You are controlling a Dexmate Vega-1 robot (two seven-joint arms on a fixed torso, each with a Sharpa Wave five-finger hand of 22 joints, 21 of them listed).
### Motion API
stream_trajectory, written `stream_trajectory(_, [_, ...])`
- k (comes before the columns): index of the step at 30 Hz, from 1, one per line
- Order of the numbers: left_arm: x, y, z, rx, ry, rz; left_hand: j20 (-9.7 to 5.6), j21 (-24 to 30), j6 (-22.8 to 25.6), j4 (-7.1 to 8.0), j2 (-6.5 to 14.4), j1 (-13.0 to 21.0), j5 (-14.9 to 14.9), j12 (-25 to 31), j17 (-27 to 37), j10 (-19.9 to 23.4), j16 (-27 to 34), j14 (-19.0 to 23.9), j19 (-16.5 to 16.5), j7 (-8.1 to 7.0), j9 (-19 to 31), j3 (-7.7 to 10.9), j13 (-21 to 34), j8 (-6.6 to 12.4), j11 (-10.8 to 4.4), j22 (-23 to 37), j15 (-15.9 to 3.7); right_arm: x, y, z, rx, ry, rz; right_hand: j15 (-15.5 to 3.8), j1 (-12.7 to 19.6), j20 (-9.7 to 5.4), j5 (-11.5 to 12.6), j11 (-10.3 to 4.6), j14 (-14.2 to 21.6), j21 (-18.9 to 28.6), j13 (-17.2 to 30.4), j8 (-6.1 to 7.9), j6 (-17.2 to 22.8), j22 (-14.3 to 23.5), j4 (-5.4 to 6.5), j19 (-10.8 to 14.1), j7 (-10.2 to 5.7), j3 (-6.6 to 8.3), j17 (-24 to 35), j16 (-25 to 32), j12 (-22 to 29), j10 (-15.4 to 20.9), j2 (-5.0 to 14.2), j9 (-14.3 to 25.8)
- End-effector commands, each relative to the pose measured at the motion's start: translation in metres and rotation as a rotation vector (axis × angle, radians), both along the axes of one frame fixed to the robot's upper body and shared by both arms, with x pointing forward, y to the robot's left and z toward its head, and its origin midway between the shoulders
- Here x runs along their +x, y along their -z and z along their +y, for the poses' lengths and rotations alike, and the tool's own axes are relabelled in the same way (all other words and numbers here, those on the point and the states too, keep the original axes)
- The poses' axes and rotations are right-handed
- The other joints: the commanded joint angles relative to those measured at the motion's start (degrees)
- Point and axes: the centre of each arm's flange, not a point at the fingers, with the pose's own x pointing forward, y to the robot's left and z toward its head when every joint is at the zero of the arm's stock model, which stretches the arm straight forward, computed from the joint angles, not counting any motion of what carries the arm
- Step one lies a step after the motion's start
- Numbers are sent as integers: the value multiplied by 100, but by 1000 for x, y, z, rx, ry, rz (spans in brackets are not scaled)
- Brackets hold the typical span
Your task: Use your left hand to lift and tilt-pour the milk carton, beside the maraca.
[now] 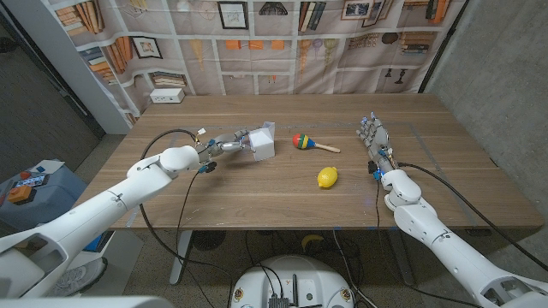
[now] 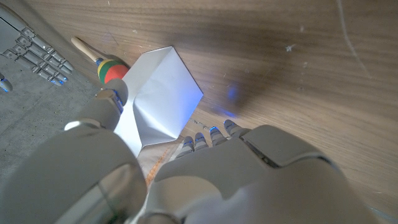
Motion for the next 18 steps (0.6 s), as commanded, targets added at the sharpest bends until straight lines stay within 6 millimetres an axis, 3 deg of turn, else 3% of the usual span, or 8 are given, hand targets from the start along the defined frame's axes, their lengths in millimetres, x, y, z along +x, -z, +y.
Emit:
stream_trajectory(1, [11, -2, -12, 0, 22, 3, 27, 58, 131, 7, 11, 126, -6, 73, 10, 175, 64, 58, -190, 37, 12, -12, 22, 73, -7, 16, -62, -6, 4, -6, 17, 15, -1, -5, -42, 22, 34, 13, -17, 30, -7, 21, 7, 15, -47, 3, -20, 10, 11, 38, 23, 15, 40, 19])
stream_trajectory(18, [10, -2, -21, -20, 16, -31, -110, 83, 831, -11, 30, 643, -2, 215, 13, 946, 119, 880, 271, 49, 37, -10, 66, 302, -89, 10, -222, -8, 6, -11, 27, 21, -3, -7, -54, 32, 33, 12, -12, 30, -8, 26, 17, 15, -53, -1, -30, 6, -12, 49, 25, 15, 47, 19])
